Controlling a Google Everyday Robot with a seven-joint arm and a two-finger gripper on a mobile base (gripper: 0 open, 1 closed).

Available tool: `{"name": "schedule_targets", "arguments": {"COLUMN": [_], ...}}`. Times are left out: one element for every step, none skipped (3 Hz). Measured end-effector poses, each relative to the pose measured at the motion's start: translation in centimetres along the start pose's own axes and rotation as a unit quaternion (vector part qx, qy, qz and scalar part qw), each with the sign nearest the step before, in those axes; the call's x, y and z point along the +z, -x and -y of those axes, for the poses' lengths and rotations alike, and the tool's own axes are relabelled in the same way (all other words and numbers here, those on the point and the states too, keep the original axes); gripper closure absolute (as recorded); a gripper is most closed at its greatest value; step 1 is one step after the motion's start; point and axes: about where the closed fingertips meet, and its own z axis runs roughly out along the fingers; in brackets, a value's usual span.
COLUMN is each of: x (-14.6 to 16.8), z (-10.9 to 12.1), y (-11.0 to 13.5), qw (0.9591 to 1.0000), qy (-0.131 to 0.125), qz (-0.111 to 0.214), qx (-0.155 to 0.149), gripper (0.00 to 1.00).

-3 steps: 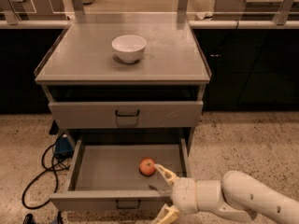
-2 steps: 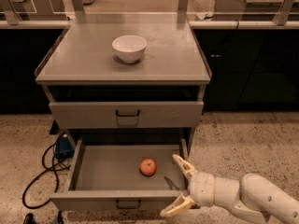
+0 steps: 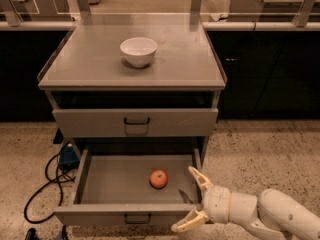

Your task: Pick apple from middle drawer and place on counter

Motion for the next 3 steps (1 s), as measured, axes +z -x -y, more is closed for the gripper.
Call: {"name": "schedule_targets", "arguments": {"x": [0.8,2.0,3.3], "z": [2.5,7.4,11.4], "y": [-0.2,1.4,3.6], "qw": [0.9999,0.9993,0.9988], "qy": [-0.009,-0.018,-0.026], "qz": [0.003,0.019,0.026], "qx": [0.013,0.027,0.034], "gripper": [0.00,0.00,0.00]}}
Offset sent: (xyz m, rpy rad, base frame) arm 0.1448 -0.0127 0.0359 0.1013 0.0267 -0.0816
